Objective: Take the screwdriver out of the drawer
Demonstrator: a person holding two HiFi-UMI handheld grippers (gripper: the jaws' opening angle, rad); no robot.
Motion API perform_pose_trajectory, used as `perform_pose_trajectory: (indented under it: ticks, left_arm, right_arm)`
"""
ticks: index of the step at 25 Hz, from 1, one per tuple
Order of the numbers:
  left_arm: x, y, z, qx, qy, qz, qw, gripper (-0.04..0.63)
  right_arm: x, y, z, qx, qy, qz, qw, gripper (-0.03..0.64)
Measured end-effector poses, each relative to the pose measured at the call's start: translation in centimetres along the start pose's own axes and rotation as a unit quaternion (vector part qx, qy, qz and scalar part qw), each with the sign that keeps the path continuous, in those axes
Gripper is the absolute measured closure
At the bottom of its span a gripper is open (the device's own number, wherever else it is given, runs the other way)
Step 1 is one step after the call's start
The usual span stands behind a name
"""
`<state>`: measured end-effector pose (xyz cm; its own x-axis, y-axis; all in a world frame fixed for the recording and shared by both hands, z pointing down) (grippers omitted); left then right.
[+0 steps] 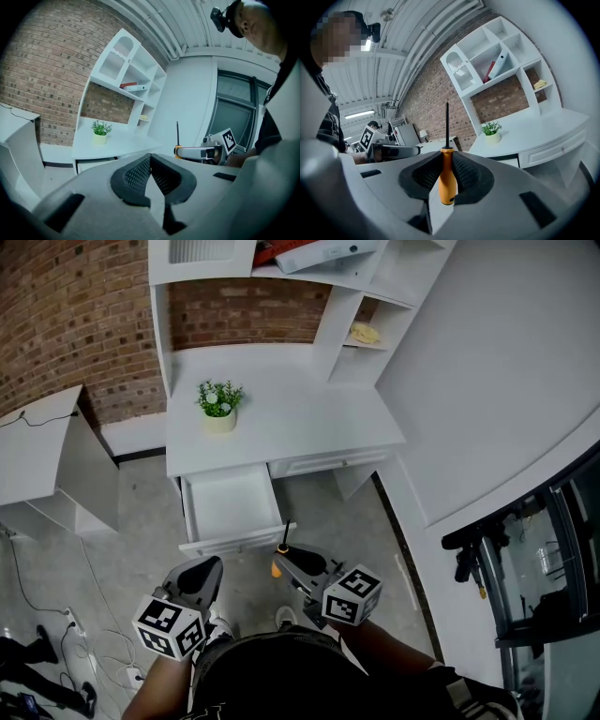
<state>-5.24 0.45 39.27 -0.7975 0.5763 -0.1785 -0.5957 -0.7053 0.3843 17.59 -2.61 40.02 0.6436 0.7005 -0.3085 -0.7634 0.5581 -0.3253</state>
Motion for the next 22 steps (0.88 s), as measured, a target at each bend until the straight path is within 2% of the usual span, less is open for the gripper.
perform_pose_trajectory:
  ticks: [22]
  left_arm:
    - [-0.12,-0.35,0.18,0.003,0.001,0.000,1.0000,0.577]
  right_arm:
    - [-0.08,0.32,0.72,-0.010,0.014,-0.013,1.000,0.543]
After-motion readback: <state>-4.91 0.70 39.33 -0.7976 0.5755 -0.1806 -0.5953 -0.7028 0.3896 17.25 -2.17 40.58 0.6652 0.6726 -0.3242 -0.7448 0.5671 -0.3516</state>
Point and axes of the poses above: the fingertips, and each gripper's own axes: x backward along the fingers, y to its left, z out of its underside, the point moved 8 cm from there along x, backward along the fingers, and after that the axes turned 14 degrees about z, right-handed, at the moved point
